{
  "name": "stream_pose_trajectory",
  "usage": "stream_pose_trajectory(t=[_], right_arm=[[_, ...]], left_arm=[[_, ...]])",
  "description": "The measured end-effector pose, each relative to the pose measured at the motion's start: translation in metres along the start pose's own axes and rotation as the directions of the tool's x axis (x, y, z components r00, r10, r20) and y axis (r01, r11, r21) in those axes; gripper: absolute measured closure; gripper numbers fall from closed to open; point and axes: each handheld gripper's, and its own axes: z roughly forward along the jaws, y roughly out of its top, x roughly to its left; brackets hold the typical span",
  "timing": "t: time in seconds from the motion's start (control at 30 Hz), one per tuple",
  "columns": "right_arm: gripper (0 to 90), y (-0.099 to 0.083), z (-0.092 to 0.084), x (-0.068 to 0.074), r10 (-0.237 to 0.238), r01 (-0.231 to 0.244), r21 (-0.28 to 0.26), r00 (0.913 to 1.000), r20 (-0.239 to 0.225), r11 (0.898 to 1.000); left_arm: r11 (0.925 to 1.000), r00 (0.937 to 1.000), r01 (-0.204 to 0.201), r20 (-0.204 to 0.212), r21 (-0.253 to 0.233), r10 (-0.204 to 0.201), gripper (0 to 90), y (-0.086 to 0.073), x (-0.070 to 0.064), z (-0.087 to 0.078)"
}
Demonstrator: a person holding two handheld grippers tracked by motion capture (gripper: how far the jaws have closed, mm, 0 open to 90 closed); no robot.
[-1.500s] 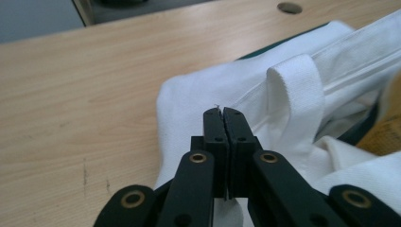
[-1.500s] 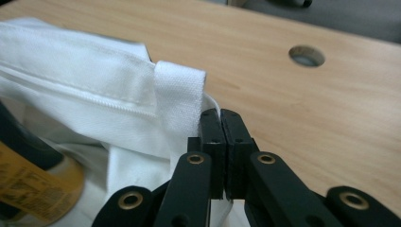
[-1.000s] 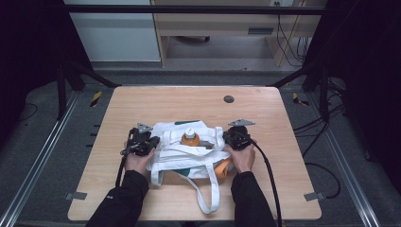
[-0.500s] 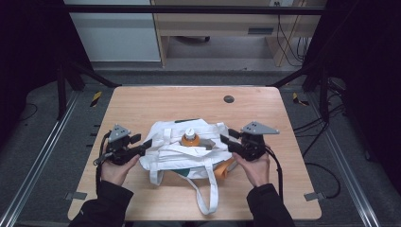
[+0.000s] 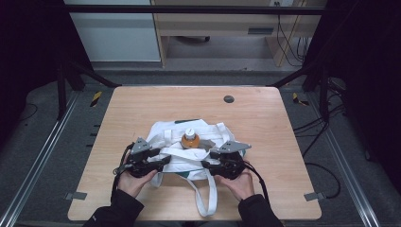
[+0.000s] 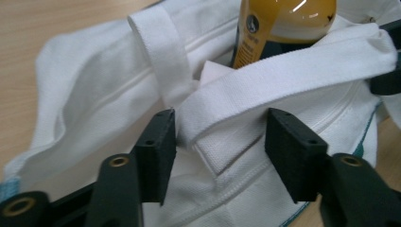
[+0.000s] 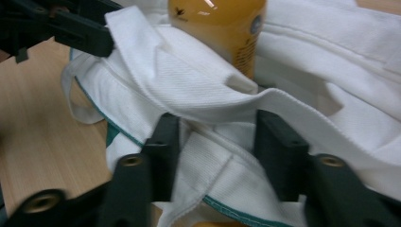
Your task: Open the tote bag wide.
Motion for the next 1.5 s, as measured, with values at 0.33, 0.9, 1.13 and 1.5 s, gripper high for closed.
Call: stream_pose_trajectory(t=[0.33,0.9,1.13,1.5], right_arm=[[81.0,-0.01,-0.001,0.016,-0.046,0.047,0.032,0.9985,-0.029,0.998],[65.4,-0.028,-0.01,0.016,-0.017,0.016,-0.04,0.9987,-0.047,0.999],[54.1,-0.017,-0.045,0.0,0.023,-0.02,-0.167,0.9996,0.016,0.986],[48.0,-0.006,-0.064,-0.042,0.091,-0.037,-0.209,0.963,0.254,0.977]], left_arm=[[0.9929,0.9986,-0.048,-0.019,0.109,0.05,76.2,-0.013,-0.007,0.004],[0.9963,0.9959,-0.085,-0.029,0.015,0.086,61.8,-0.027,-0.017,-0.011],[0.9893,0.997,-0.059,-0.057,-0.134,0.052,48.6,-0.024,-0.008,-0.044],[0.987,0.9807,-0.04,-0.195,-0.156,0.009,43.6,-0.008,0.027,-0.046]])
